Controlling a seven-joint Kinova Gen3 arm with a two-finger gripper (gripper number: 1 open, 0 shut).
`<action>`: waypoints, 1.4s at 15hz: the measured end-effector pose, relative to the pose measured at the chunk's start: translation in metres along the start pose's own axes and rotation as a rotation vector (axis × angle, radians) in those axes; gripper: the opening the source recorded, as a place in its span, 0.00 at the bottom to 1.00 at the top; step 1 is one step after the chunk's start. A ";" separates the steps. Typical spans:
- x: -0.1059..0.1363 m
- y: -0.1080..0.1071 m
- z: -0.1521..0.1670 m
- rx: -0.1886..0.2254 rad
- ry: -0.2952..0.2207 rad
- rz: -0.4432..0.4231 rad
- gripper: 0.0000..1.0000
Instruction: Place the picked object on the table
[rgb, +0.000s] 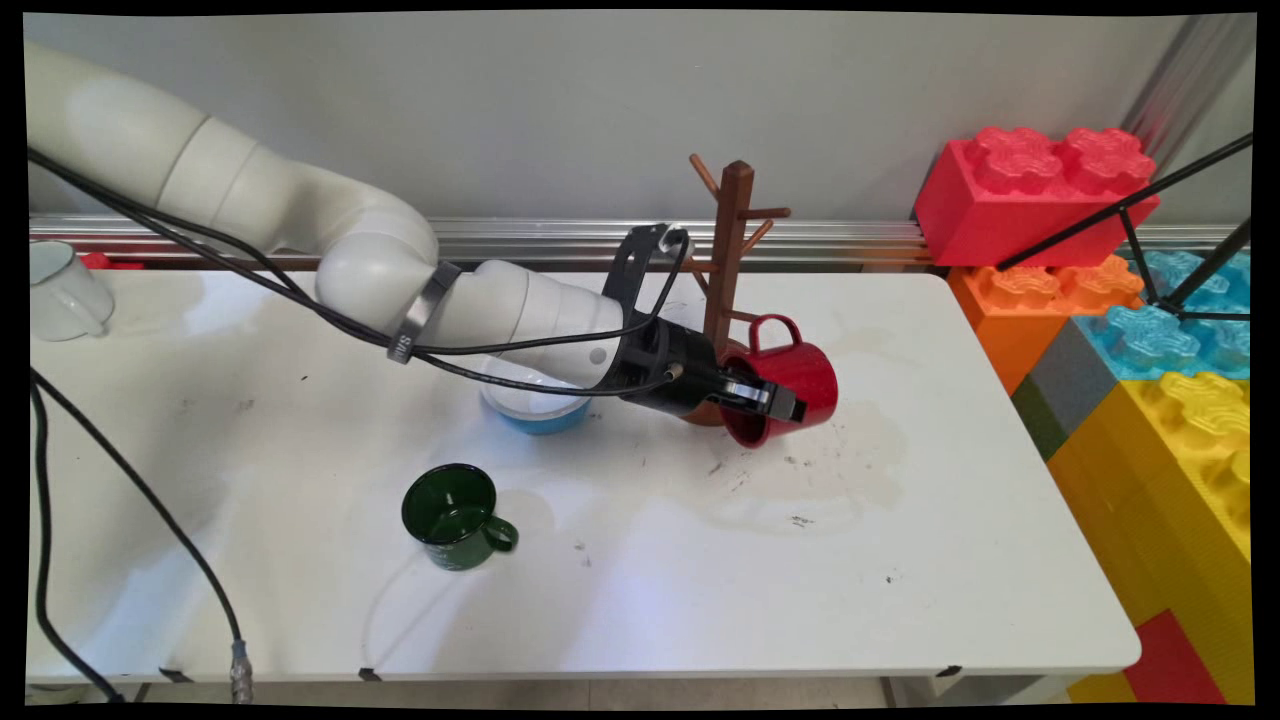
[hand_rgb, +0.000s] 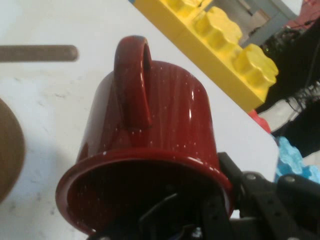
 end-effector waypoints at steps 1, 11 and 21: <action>0.000 0.002 -0.002 -0.005 -0.004 0.001 0.00; 0.011 0.023 -0.036 -0.018 -0.064 0.062 0.00; 0.036 0.052 -0.073 0.022 -0.168 0.173 0.00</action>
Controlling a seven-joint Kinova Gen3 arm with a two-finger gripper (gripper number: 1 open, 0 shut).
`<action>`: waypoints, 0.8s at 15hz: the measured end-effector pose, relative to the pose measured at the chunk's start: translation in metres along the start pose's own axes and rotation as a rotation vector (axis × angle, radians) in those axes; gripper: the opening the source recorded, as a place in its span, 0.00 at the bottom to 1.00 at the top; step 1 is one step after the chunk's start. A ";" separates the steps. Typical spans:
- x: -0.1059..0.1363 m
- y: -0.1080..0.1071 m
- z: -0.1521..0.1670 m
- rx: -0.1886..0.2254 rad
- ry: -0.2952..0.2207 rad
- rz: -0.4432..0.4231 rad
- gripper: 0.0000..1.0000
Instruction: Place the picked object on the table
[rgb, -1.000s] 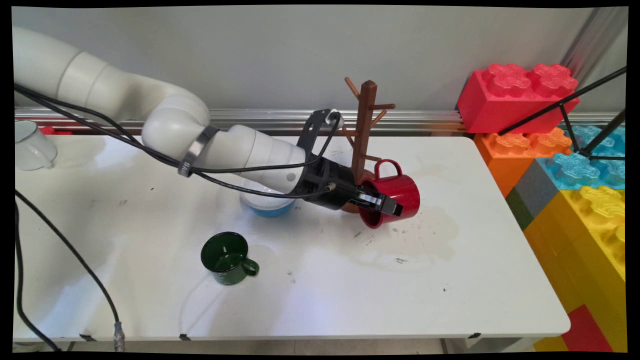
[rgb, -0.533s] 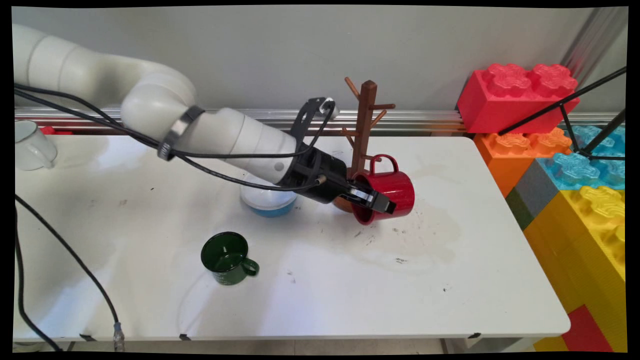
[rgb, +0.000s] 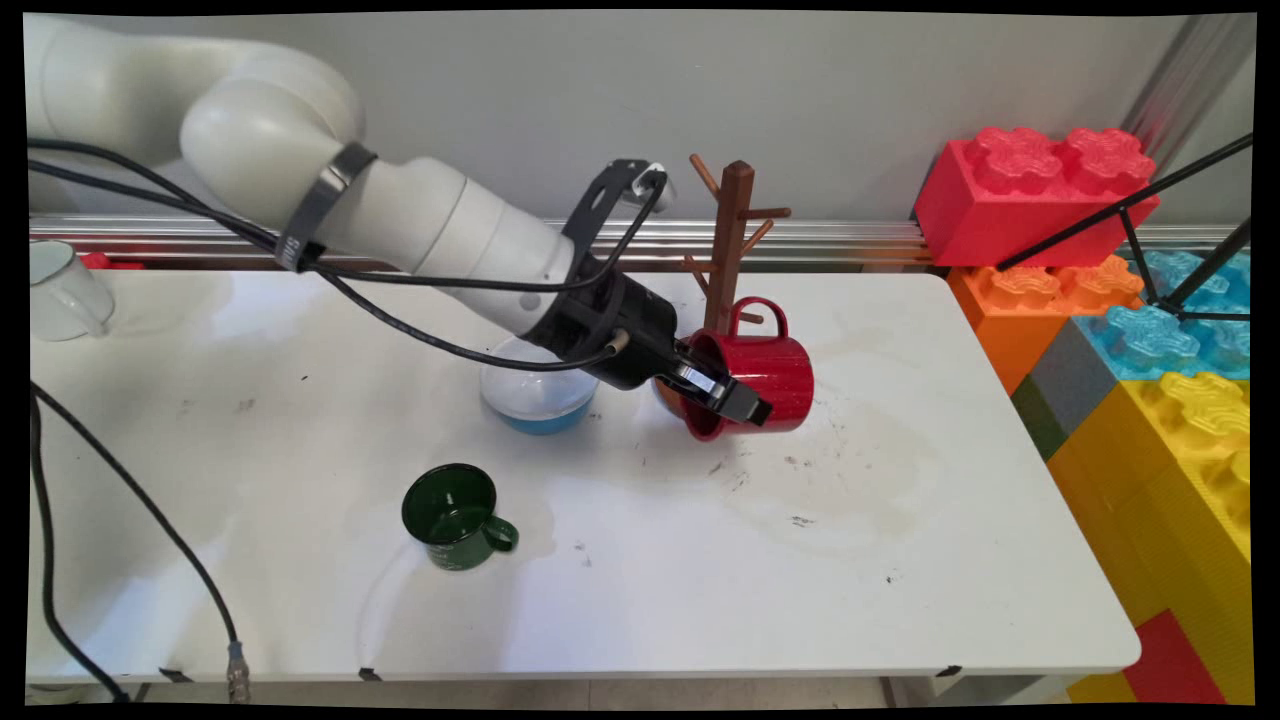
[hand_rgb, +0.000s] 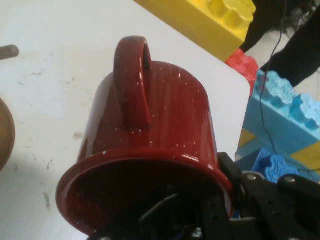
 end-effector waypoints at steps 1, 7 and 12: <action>0.003 0.004 -0.004 0.009 -0.017 0.011 0.00; 0.025 0.030 -0.020 0.089 -0.125 0.087 0.00; 0.050 0.053 -0.017 0.197 -0.251 0.165 0.00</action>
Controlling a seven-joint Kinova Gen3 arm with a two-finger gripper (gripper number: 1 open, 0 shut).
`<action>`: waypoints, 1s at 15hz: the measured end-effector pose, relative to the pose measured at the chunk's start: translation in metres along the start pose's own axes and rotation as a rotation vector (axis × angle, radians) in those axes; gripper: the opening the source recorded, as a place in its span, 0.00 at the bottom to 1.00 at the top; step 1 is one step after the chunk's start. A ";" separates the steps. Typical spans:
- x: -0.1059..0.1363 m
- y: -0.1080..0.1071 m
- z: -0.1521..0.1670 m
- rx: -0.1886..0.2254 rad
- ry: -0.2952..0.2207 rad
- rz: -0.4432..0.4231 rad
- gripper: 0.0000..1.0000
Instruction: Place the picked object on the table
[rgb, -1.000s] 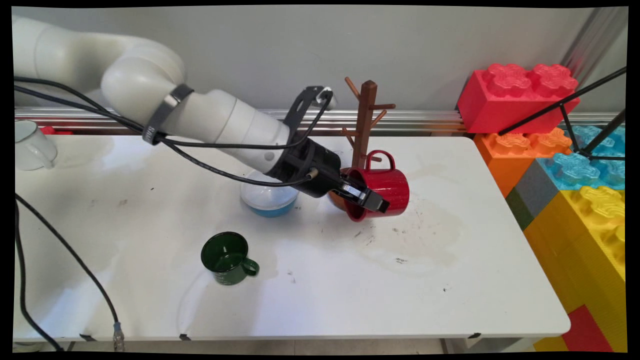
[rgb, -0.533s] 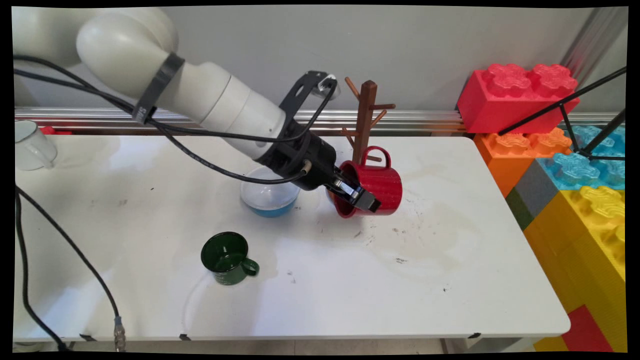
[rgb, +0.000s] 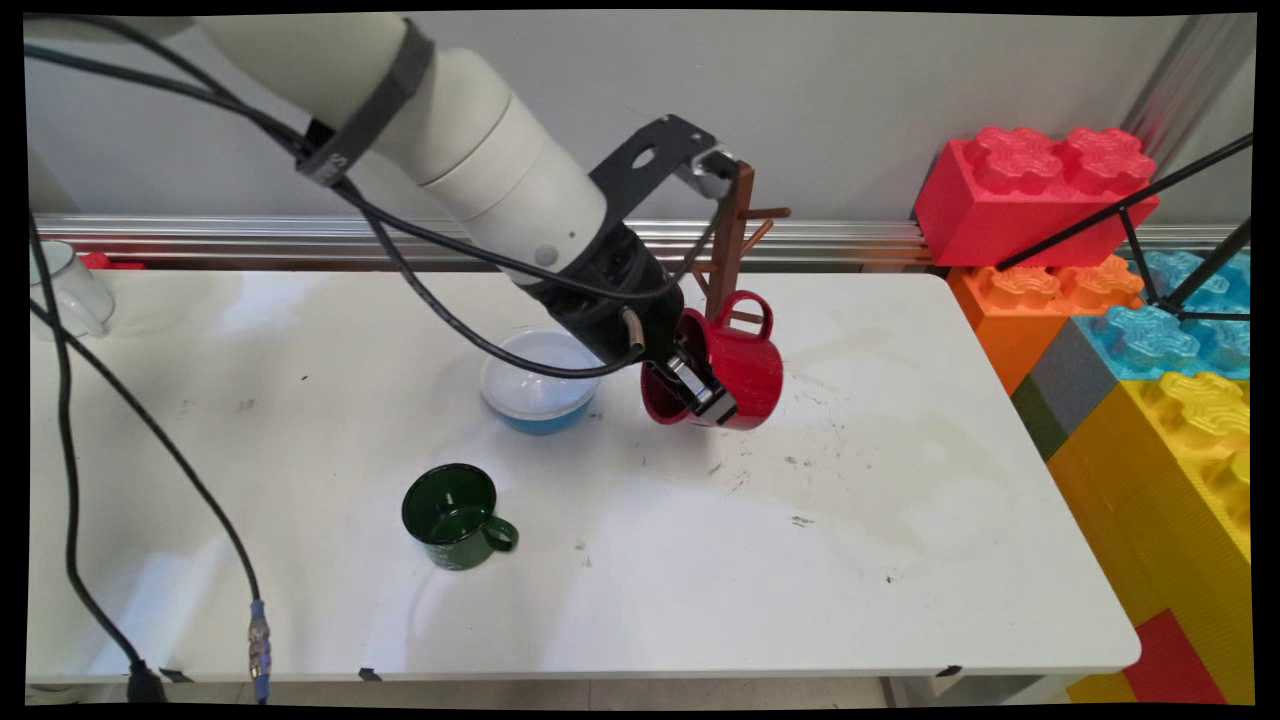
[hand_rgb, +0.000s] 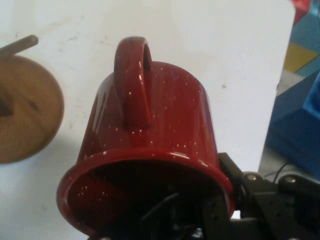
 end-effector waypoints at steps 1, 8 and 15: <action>0.004 0.003 0.001 0.017 -0.022 0.003 0.00; 0.022 0.018 0.018 0.119 -0.197 0.041 0.00; 0.026 0.024 0.040 0.166 -0.347 0.054 0.00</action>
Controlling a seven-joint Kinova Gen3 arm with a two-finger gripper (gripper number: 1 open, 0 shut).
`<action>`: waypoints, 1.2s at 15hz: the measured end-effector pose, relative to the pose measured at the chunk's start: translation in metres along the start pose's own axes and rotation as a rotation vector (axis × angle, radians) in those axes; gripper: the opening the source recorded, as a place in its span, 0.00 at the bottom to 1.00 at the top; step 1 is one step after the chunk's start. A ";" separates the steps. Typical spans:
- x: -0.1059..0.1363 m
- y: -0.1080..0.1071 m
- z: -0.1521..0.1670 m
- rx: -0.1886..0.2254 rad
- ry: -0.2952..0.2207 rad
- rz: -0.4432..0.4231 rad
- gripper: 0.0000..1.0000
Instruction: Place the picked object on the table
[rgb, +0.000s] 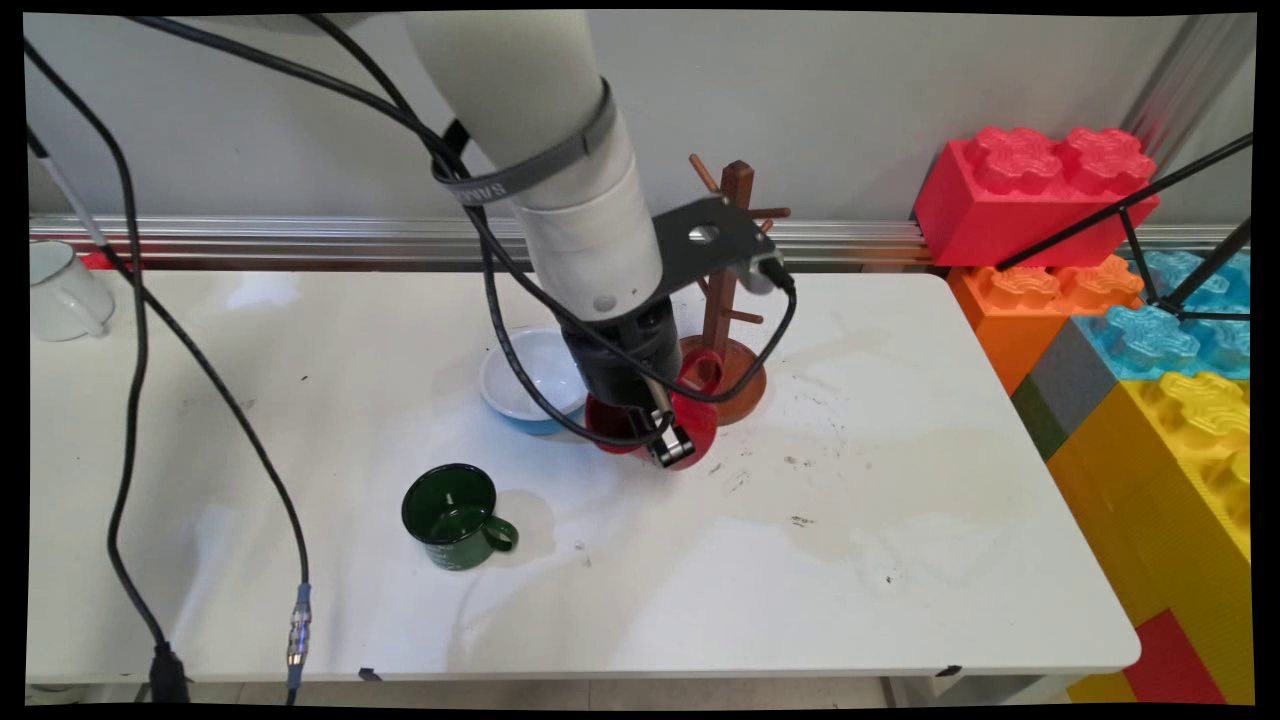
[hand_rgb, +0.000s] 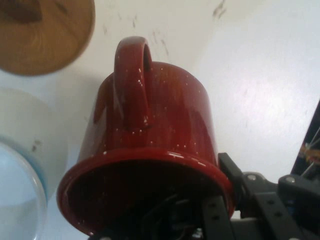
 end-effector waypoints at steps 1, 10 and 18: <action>0.001 0.002 0.004 0.004 -0.024 0.000 0.00; 0.017 0.016 0.035 0.031 -0.204 -0.061 0.00; 0.029 0.019 0.066 0.038 -0.320 -0.128 0.00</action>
